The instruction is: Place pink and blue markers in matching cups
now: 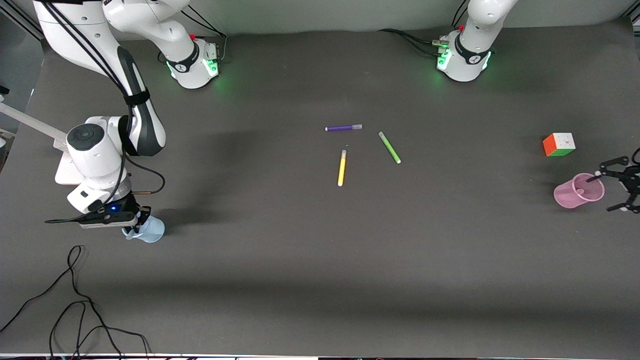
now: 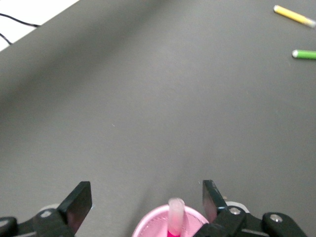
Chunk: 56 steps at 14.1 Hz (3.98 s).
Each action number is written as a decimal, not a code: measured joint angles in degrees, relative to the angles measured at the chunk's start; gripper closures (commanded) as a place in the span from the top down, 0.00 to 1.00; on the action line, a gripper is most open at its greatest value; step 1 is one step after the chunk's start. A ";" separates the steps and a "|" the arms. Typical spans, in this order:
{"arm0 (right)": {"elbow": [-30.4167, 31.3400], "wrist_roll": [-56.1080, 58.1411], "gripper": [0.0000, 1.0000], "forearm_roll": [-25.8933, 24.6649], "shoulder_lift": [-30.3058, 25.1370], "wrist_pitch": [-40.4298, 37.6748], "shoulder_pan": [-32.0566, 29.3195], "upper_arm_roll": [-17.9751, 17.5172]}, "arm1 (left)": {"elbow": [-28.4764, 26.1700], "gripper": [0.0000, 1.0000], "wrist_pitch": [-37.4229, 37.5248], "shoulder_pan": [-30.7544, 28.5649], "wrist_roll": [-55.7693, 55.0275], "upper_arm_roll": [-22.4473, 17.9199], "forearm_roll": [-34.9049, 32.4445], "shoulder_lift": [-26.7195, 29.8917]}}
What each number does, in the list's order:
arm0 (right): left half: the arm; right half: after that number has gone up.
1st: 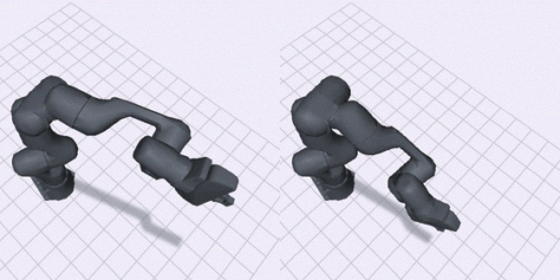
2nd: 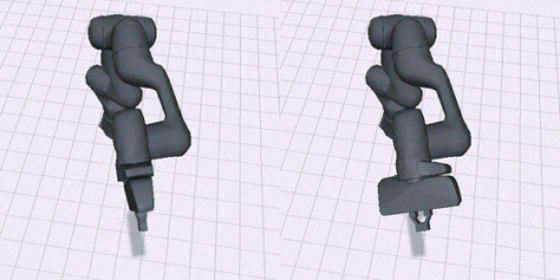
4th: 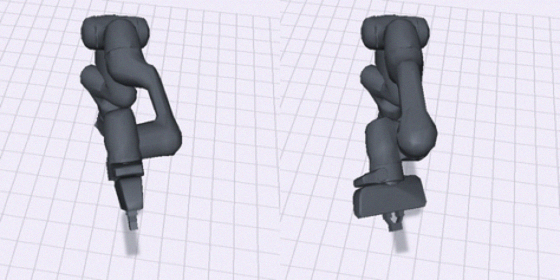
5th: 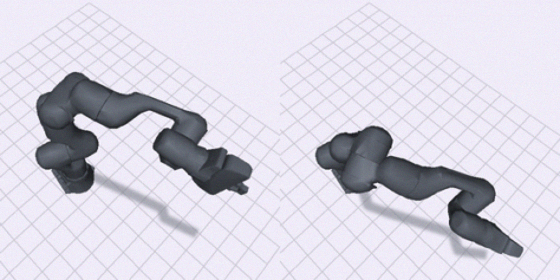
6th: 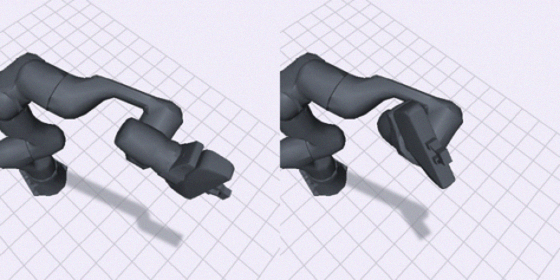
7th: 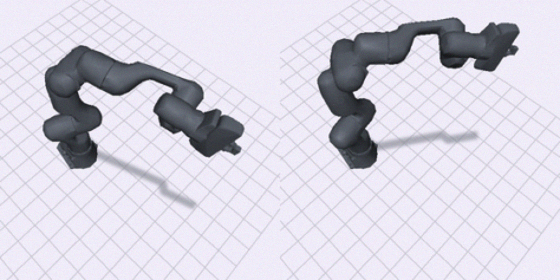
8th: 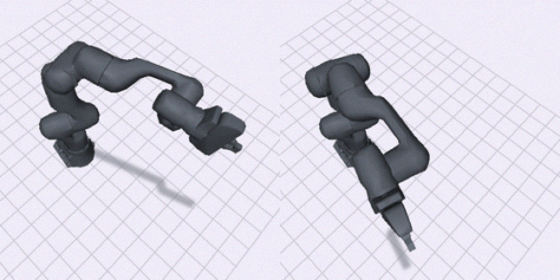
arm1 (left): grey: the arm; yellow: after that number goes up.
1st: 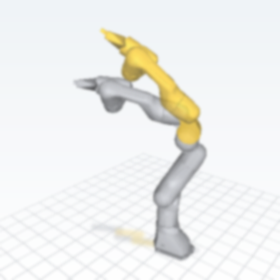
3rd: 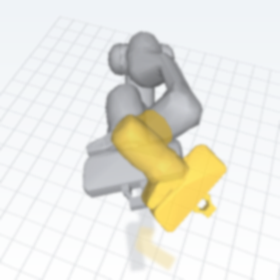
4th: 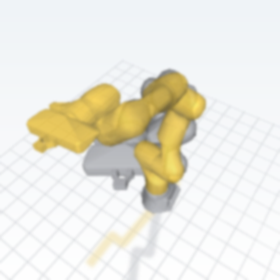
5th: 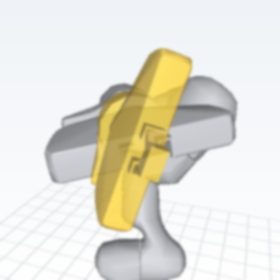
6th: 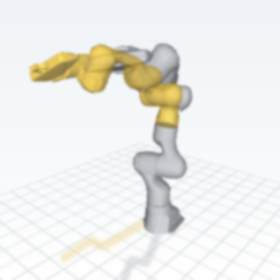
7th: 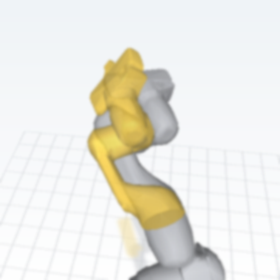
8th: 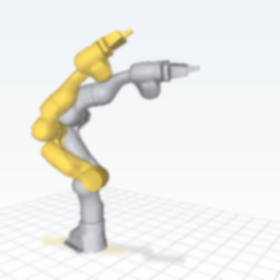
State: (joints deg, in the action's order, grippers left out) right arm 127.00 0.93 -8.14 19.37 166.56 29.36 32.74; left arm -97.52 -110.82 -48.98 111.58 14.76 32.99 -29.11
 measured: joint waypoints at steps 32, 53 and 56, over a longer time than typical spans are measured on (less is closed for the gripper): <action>-31.57 -0.08 1.00 10.37 -21.77 -72.60 -19.11 -28.98 | 7.58 1.00 27.06 49.44 -120.92 0.01 -39.01 24.53; -27.30 -2.82 1.00 10.44 -24.53 -71.10 -20.21 -29.28 | 2.64 1.00 22.09 47.05 -124.07 -2.71 -31.14 27.22; -27.30 -2.93 1.00 10.44 -24.20 -71.10 -20.21 -29.28 | 2.64 1.00 21.84 46.98 -123.63 -2.73 -31.16 27.22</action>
State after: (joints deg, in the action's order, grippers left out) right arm 99.70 -2.00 2.30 -4.83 95.46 9.15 3.46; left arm -94.88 -88.98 -1.99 -12.05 12.03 1.83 -1.89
